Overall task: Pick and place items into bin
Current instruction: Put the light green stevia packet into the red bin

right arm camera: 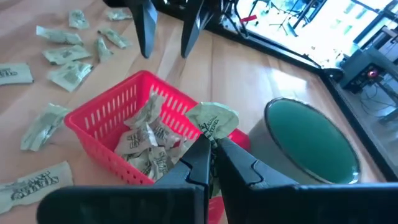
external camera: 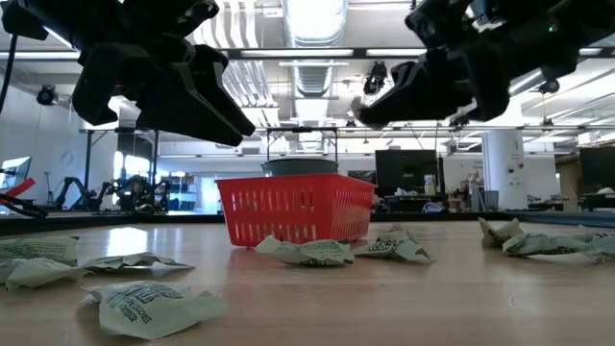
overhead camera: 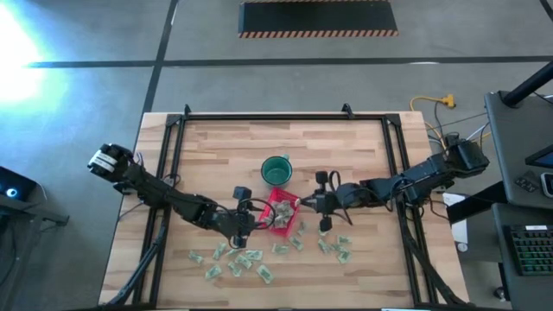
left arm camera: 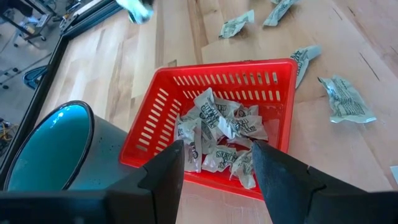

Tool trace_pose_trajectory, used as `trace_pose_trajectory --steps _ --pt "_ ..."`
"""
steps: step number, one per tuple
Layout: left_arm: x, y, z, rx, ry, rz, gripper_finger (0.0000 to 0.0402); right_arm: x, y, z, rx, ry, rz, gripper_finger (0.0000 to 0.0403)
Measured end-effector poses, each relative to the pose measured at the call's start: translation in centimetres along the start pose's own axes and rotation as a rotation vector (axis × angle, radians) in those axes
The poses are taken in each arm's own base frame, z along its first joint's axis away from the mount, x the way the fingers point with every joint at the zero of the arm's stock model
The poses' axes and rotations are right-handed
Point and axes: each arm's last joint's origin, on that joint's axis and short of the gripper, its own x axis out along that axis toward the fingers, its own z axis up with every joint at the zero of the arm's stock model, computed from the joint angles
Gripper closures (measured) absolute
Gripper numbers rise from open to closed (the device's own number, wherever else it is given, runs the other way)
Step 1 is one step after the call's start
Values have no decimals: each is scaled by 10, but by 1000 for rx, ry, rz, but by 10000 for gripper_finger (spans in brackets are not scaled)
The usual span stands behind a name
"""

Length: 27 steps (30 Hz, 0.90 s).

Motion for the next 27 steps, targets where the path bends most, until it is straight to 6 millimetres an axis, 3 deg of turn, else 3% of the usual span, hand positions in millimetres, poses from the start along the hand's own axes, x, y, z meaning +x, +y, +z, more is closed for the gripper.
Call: trace_pose_trajectory --steps 10,19,27 --pt "0 0 -2 13 22 -2 228 39 1 -18 -64 78 -26 390" --pt "0 -1 -3 15 28 -4 228 41 0 -16 -35 73 -15 384" --pt "0 -1 -3 15 27 -4 228 41 1 -16 -34 68 2 319"
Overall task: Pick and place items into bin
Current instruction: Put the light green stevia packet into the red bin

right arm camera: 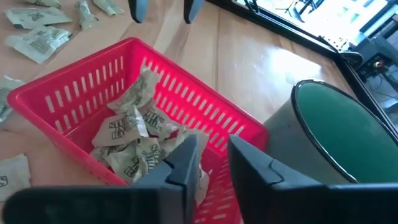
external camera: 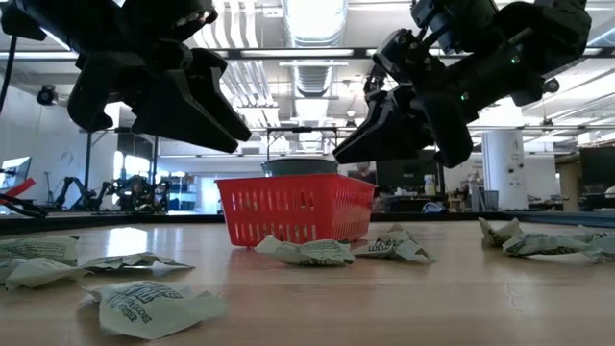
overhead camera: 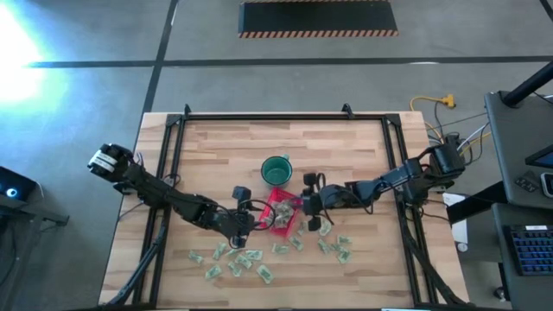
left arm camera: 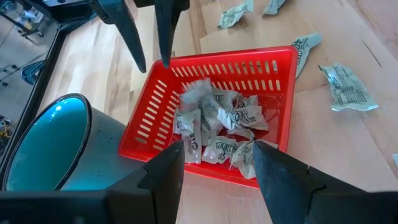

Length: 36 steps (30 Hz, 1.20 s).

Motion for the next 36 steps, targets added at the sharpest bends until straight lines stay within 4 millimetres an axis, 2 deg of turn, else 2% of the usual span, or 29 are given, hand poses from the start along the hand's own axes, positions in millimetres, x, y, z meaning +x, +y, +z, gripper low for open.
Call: trace_pose_trajectory --steps 4,7,13,18,26,32,36 --pt "-1 -1 -2 -41 26 -8 228 0 0 0 -27 0 0 290" --pt "-9 -1 -7 -96 143 -88 228 -3 -1 0 -41 16 1 278" --pt "-26 -6 -15 -313 271 -238 228 -17 -5 5 -16 69 11 276" --pt "-33 -19 -20 -352 292 -334 228 -34 -10 12 41 104 26 285" --pt "-39 -35 -23 -379 256 -392 228 -58 -9 15 112 178 59 289" --pt "-36 -52 -29 -391 170 -458 228 -62 -5 15 131 197 75 293" --pt "-32 -59 -37 -419 216 -455 228 -62 -5 14 130 203 75 298"
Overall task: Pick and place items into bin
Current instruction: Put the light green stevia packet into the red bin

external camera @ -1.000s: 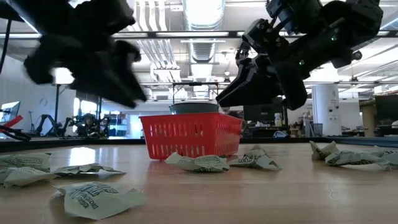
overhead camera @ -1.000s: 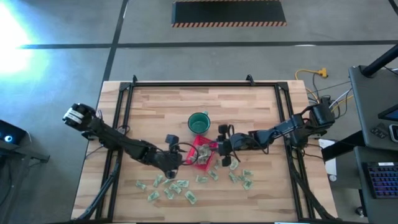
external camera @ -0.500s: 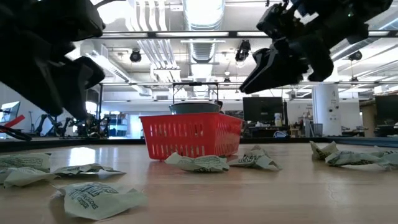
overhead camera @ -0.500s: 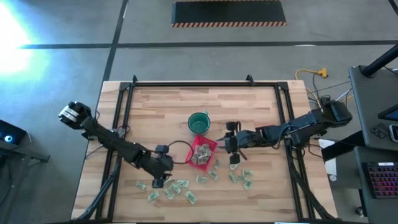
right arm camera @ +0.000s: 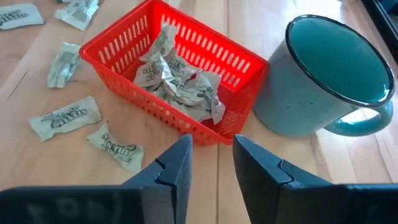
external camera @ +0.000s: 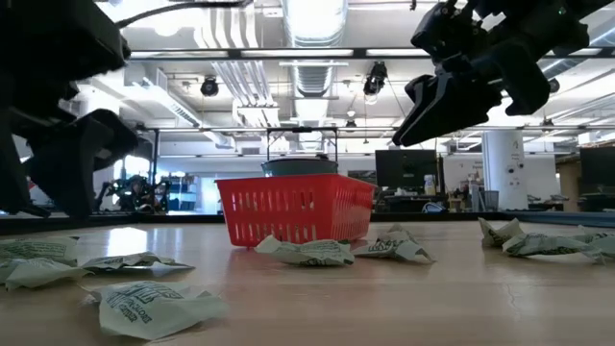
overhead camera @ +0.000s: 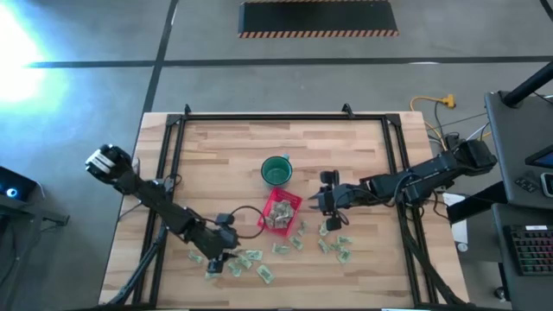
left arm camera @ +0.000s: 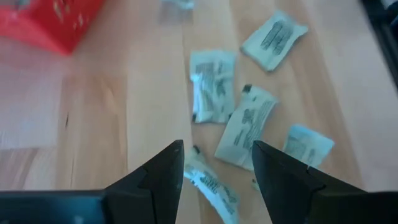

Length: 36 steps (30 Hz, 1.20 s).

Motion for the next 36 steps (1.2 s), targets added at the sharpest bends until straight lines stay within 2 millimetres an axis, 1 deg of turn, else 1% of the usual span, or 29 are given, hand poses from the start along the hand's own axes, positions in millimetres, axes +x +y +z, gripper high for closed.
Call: trace_pose_trajectory --steps 10,16,21,25,30,33,36 --pt "8 1 -6 -40 39 24 228 0 0 -1 -1 5 1 308" --pt "8 2 -6 -49 42 27 228 0 0 -1 2 9 1 304" --pt "8 4 -11 -107 89 60 228 1 0 -3 4 12 1 303" --pt "7 6 -13 -149 111 81 228 1 0 -3 4 14 1 308" --pt "7 6 -14 -150 117 87 229 1 1 -4 3 18 1 316" --pt "7 7 -15 -147 126 94 239 1 1 -5 12 20 2 319" --pt "7 7 -15 -136 136 101 265 1 1 -6 13 22 2 321"
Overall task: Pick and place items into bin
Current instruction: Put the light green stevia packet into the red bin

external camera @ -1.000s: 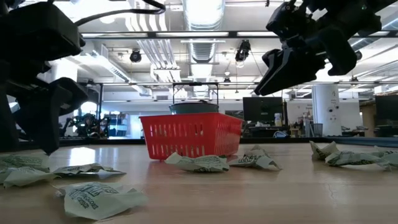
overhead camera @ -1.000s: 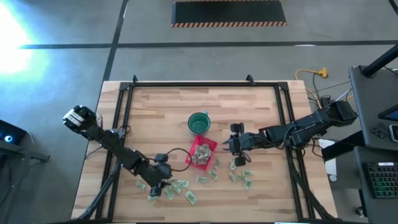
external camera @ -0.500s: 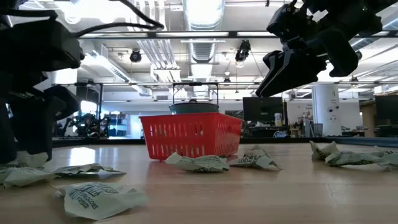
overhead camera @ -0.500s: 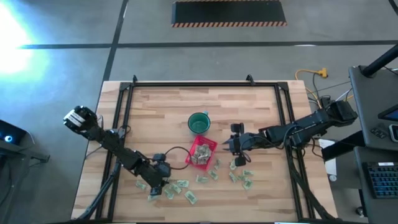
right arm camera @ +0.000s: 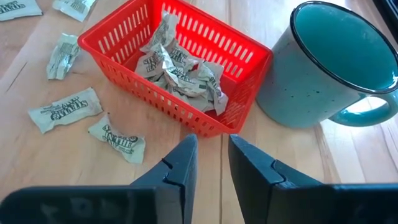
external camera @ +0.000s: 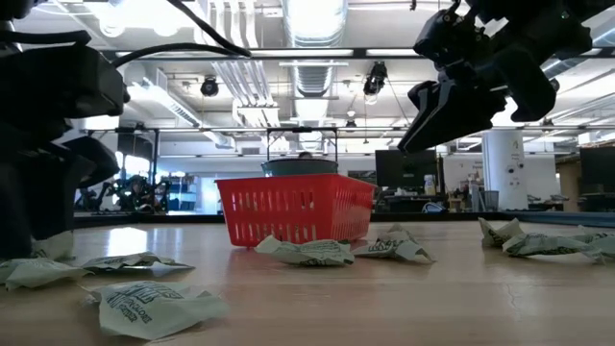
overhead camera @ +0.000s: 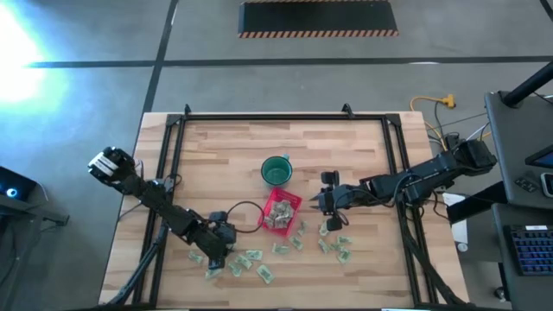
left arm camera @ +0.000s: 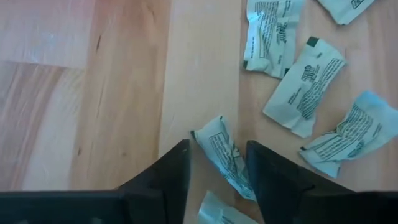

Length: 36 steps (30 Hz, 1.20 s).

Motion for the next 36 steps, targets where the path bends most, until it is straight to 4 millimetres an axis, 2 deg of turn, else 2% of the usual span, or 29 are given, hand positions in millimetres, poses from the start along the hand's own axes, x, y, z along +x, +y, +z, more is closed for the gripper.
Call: trace_pose_trajectory --steps 9,12,17,25,30,36 --pt "-2 -3 4 119 -6 -9 376 0 0 -1 3 5 0 315" --pt "-4 -7 9 194 -26 -17 396 0 0 -2 3 6 0 314" --pt "-8 -11 20 325 -110 60 393 0 0 -2 2 7 0 322" --pt "-18 -9 49 507 -376 452 392 0 0 -2 3 6 0 331" --pt "-18 -3 66 599 -436 481 392 0 0 -2 3 5 0 326" --pt "-17 18 86 584 -460 472 392 0 0 -2 3 5 0 321"
